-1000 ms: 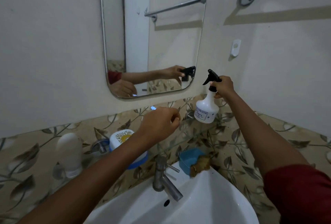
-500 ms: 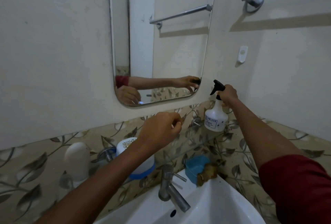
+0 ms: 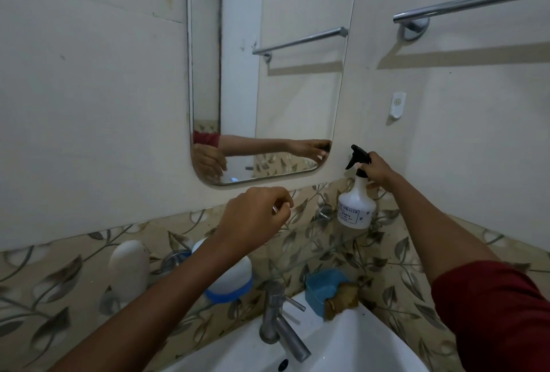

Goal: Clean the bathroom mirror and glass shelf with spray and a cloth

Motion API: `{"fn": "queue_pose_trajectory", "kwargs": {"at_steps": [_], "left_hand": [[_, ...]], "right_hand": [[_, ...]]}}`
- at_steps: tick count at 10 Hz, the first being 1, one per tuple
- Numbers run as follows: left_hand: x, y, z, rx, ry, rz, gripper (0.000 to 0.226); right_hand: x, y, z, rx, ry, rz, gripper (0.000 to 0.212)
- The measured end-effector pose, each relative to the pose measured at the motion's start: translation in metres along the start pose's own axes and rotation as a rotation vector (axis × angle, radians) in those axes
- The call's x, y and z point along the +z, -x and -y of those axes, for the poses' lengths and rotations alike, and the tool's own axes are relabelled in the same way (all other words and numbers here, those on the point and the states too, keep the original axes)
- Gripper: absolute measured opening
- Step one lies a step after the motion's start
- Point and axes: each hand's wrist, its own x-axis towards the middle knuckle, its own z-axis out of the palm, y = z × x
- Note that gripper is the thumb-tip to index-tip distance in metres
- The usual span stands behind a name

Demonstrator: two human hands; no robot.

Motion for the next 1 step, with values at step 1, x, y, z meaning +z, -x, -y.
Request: {"fn": "queue_pose_trajectory", "kwargs": {"at_steps": [1], "left_hand": [[-0.0052, 0.0054, -0.0033, -0.002, -0.003, -0.032, 0.016]], "right_hand": [[0.0053, 0.0051, -0.0043, 0.011, 0.179, -0.241, 0.041]]}}
